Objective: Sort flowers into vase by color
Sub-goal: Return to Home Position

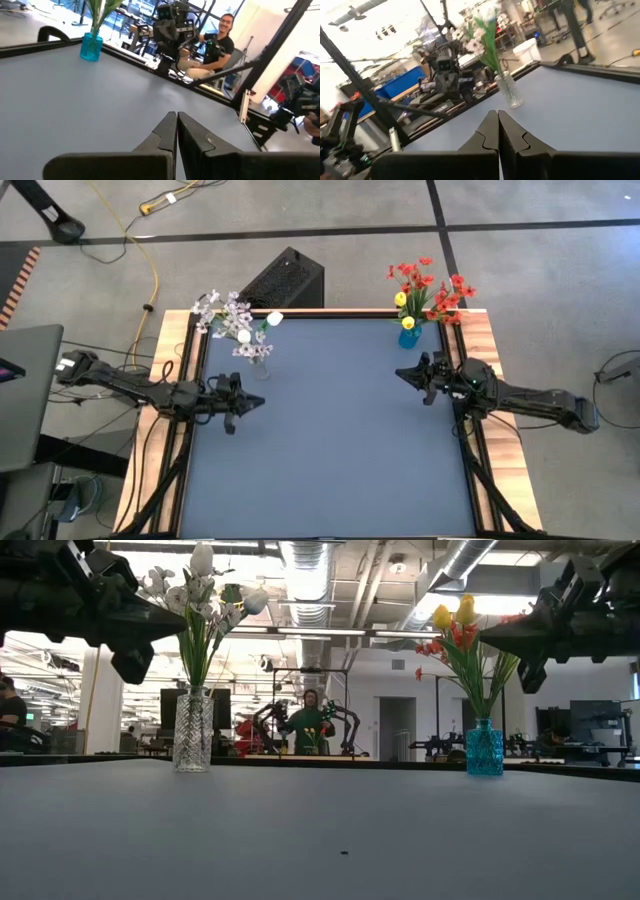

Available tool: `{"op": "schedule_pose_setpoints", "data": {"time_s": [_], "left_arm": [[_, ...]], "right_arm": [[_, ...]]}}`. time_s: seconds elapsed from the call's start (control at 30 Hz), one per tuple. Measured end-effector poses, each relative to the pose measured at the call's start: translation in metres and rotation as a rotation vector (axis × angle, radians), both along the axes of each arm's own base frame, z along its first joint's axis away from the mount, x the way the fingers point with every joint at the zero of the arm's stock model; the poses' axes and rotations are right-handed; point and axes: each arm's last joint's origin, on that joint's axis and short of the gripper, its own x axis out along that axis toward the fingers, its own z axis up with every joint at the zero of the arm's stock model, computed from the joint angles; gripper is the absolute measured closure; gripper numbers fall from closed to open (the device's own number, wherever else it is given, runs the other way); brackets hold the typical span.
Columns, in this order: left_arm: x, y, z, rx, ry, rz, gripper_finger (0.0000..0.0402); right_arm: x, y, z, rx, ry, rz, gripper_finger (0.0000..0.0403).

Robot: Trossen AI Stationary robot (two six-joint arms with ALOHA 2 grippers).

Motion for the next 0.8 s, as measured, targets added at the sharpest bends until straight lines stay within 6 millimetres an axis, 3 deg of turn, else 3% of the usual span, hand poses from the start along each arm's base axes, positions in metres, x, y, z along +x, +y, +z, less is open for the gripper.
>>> {"op": "schedule_pose_setpoints", "data": {"time_s": [0.27,0.47,0.8], "left_arm": [[-0.001,0.004,0.002,0.008,-0.013,0.024,0.0401],[-0.005,0.005,0.000,-0.039,0.007,0.038,0.0401],[-0.006,0.007,-0.002,-0.099,0.020,0.099,0.0401]], "right_arm": [[-0.003,-0.009,-0.004,-0.027,0.045,0.006,0.0383],[-0.008,-0.019,-0.013,0.006,0.129,-0.097,0.0383],[-0.010,-0.020,-0.026,-0.068,0.281,-0.090,0.0382]]}}
